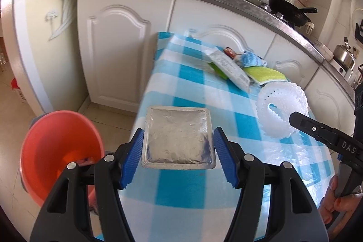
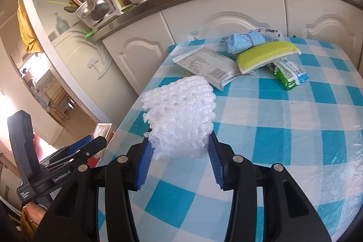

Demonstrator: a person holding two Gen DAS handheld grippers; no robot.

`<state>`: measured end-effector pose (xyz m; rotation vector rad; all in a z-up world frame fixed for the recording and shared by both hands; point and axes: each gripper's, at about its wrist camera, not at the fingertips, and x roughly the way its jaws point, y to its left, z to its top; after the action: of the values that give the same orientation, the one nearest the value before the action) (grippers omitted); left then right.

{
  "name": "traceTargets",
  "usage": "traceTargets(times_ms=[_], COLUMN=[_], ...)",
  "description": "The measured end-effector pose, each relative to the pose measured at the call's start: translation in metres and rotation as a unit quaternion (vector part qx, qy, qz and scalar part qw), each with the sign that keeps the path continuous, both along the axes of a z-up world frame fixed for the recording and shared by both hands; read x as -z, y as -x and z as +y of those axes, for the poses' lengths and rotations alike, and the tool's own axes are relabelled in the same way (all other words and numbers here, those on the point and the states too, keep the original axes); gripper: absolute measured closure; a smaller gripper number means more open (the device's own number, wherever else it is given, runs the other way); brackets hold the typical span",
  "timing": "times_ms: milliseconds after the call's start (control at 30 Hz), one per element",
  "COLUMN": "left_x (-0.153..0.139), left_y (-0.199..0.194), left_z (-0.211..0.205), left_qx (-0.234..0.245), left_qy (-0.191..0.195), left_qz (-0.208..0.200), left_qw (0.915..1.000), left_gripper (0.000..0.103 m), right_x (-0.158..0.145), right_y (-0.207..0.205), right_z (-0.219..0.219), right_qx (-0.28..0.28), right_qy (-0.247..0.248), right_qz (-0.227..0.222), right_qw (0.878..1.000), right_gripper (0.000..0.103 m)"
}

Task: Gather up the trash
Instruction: 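Carry the foil tray and foam net over the orange bucket and open both tools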

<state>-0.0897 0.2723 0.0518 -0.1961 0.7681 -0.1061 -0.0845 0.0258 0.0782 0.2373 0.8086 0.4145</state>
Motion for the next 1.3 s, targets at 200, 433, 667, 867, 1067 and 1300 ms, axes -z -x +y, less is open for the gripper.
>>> traceTargets(times_ms=[200, 433, 667, 867, 1067, 1300], left_x=[0.009, 0.024, 0.032, 0.044, 0.061, 0.087], left_y=[0.012, 0.024, 0.039, 0.045, 0.041, 0.031], left_z=[0.048, 0.11, 0.16, 0.19, 0.198, 0.198], left_qx=[-0.049, -0.116, -0.174, -0.206, -0.213, -0.214], left_qy=[-0.007, -0.009, -0.009, -0.004, -0.005, -0.016], left_qz=[0.01, 0.031, 0.036, 0.053, 0.074, 0.106], left_qw=[0.9987, 0.9927, 0.984, 0.9771, 0.9743, 0.9709], left_gripper=[0.04, 0.04, 0.04, 0.04, 0.04, 0.032], right_x=[0.001, -0.002, -0.004, 0.005, 0.026, 0.044], right_y=[0.006, 0.012, 0.011, 0.006, -0.001, -0.011], right_z=[0.044, 0.103, 0.168, 0.224, 0.261, 0.284], right_qx=[-0.049, -0.121, -0.191, -0.244, -0.274, -0.277], right_qy=[-0.002, 0.007, 0.022, 0.045, 0.071, 0.084], right_qz=[0.012, 0.013, 0.017, 0.022, 0.04, 0.051], right_qw=[0.999, 0.993, 0.981, 0.969, 0.958, 0.956], right_gripper=[0.056, 0.055, 0.054, 0.054, 0.051, 0.038])
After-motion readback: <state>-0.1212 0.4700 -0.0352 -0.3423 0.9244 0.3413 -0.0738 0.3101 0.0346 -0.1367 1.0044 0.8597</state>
